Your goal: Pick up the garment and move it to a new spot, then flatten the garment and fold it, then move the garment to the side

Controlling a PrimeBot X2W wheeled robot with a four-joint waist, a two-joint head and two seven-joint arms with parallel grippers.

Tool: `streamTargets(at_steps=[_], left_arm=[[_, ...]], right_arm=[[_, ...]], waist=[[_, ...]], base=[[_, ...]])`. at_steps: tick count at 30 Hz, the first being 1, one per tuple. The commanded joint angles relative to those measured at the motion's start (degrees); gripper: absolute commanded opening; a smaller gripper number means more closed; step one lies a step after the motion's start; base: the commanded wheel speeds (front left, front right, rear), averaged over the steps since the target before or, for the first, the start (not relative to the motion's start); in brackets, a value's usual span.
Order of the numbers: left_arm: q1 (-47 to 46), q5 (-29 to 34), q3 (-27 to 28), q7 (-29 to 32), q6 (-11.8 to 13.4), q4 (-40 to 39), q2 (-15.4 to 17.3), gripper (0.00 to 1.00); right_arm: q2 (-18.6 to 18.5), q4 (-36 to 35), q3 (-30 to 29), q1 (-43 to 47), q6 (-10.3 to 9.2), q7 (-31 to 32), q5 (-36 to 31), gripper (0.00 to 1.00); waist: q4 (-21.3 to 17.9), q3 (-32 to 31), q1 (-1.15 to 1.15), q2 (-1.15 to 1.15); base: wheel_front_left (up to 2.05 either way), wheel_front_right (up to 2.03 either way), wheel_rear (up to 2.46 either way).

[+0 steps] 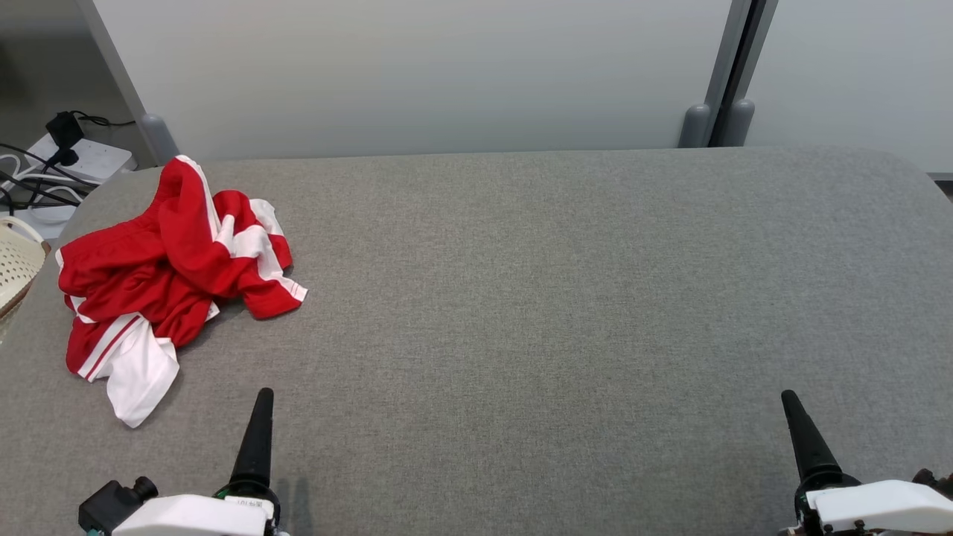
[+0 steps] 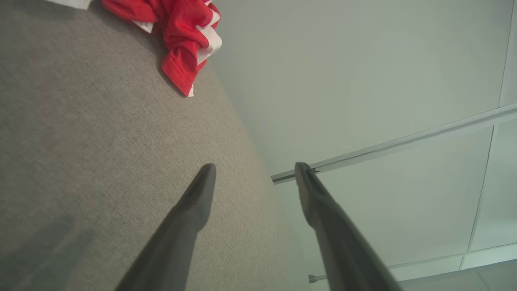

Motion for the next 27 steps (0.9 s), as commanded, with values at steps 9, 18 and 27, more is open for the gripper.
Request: streamTargets(at_steps=[9, 18, 27], left_arm=[[-3.68, 9.46, -0.70, -1.78, 0.79, -2.51, 0.71, 1.00], [-4.03, 16.79, -2.36, -3.29, 1.48, -3.18, 0.81, 1.00], [-4.29, 22.63, -3.46, -4.81, 2.12, -3.68, 0.92, 1.00]], right_arm=[[-1.34, -2.68, 2.49, -2.84, 0.03, -2.15, -8.94, 1.00], [-1.55, -3.74, 3.84, -2.85, 0.04, -3.66, -15.78, 1.00], [-1.59, -5.06, 4.57, -3.11, 0.05, -5.18, -21.17, 1.00]], waist=[[-0.03, -0.44, -0.01, 0.00], [-0.11, -0.76, -0.01, 0.00], [-0.23, -0.95, -0.01, 0.00]], base=[[0.00, 0.00, 0.00], [0.00, 0.00, 0.00], [0.00, 0.00, 0.00]])
